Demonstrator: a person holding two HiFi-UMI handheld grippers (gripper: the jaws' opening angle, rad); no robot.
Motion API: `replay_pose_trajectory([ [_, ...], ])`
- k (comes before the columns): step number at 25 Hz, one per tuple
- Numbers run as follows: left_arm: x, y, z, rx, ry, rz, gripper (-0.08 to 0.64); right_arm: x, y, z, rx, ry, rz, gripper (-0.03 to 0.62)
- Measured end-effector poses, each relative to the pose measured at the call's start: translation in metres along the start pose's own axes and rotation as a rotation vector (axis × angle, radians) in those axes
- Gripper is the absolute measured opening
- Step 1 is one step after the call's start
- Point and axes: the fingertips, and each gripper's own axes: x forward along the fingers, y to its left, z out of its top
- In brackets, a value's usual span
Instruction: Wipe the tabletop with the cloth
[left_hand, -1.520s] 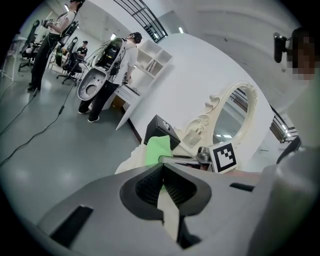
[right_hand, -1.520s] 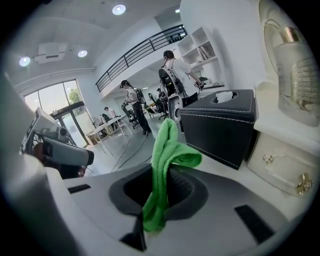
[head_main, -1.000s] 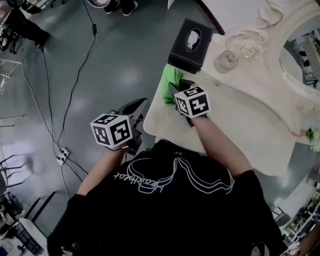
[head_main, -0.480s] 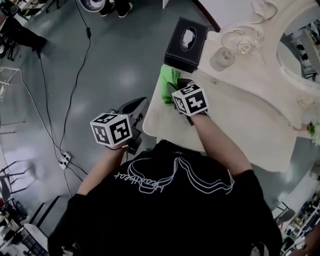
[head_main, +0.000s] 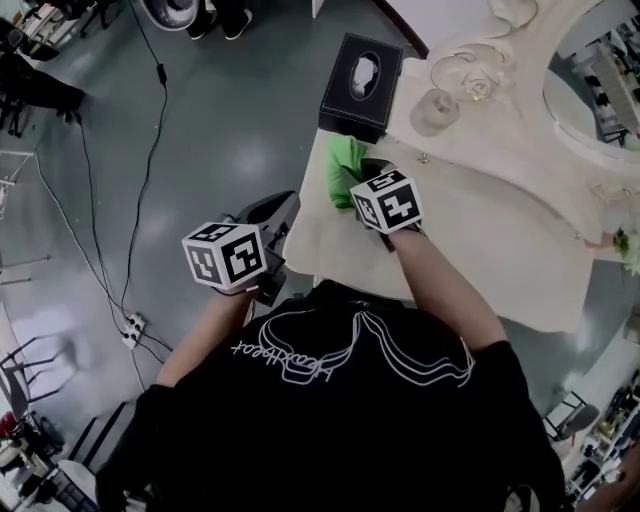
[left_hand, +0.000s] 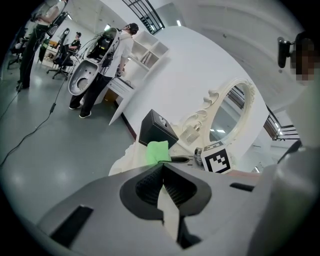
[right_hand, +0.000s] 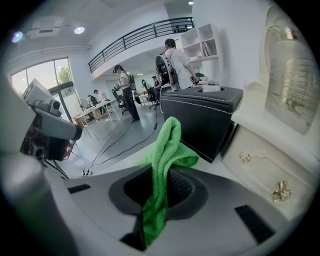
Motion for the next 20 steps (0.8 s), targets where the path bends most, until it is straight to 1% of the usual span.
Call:
replay_pose_trajectory([
  [4,0.007,-0.004,0.003,0.009,0.006,-0.019,0.004,-0.007,-0.007,-0.007,0.029,-0.009,-0.01,0.057],
  [13,0.023,-0.016,0.008,0.025,0.017,-0.047,0.004,-0.027,-0.025,-0.024,0.048,-0.006,-0.046,0.055],
  [20,0.034,-0.024,0.002,0.028,0.047,-0.07,0.005,-0.042,-0.037,-0.034,0.063,-0.018,-0.081,0.055],
])
